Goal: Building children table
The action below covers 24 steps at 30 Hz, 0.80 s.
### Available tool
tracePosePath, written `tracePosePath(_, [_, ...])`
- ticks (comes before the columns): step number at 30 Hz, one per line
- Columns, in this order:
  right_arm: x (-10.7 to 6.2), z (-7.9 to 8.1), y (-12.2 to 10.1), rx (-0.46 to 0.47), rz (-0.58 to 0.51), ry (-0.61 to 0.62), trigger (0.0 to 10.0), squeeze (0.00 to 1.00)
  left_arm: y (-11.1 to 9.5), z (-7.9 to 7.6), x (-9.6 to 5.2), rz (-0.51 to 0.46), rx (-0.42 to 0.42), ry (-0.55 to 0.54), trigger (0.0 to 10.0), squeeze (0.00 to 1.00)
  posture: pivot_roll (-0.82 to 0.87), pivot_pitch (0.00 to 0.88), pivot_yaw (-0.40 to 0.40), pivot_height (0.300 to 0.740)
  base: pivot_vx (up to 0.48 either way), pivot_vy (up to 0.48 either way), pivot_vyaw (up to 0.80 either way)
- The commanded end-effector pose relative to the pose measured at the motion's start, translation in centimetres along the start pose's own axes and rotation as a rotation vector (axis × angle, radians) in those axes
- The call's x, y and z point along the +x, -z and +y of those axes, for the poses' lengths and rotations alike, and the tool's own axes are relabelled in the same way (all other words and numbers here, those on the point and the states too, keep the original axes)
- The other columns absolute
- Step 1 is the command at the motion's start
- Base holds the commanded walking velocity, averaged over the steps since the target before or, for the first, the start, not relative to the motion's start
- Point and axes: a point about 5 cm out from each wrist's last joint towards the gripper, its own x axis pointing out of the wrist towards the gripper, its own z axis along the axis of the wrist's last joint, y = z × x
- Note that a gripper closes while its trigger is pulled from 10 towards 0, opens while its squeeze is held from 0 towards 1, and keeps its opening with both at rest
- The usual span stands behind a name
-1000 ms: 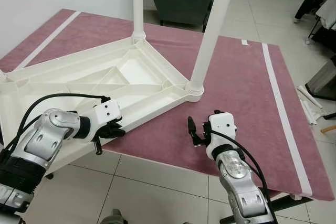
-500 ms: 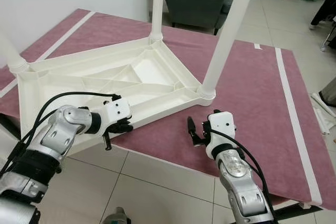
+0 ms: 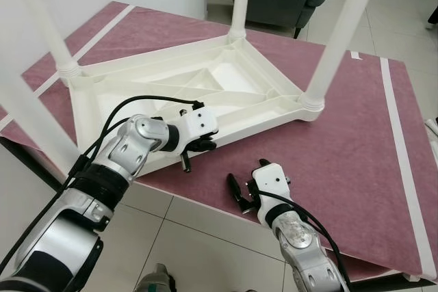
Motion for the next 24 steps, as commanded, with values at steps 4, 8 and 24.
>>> tracePosePath(4, [-0.3, -0.6, 0.5, 0.014, 0.018, 0.087, 10.0, 0.00, -5.5, 0.0, 1.9, -0.150, 0.191, 0.027, 0.0, 0.00, 0.07, 0.035, 0.061, 0.740, 0.000, 0.000, 0.00])
tracePosePath(8, [-0.5, -3.5, -2.4, 0.117, -0.145, 0.282, 10.0, 0.00, -6.5, -0.4, 3.5, -0.166, 0.194, 0.030, 0.0, 0.00, 0.06, 0.037, 0.068, 0.740, 0.000, 0.000, 0.00])
tracePosePath(24, [-0.8, -4.9, -3.2, 0.120, -0.170, 0.377, 10.0, 0.00, -7.5, 0.2, 6.5, -0.172, 0.173, -0.138, 10.0, 0.49, 0.04, 0.039, 0.069, 0.740, 0.000, 0.000, 0.00])
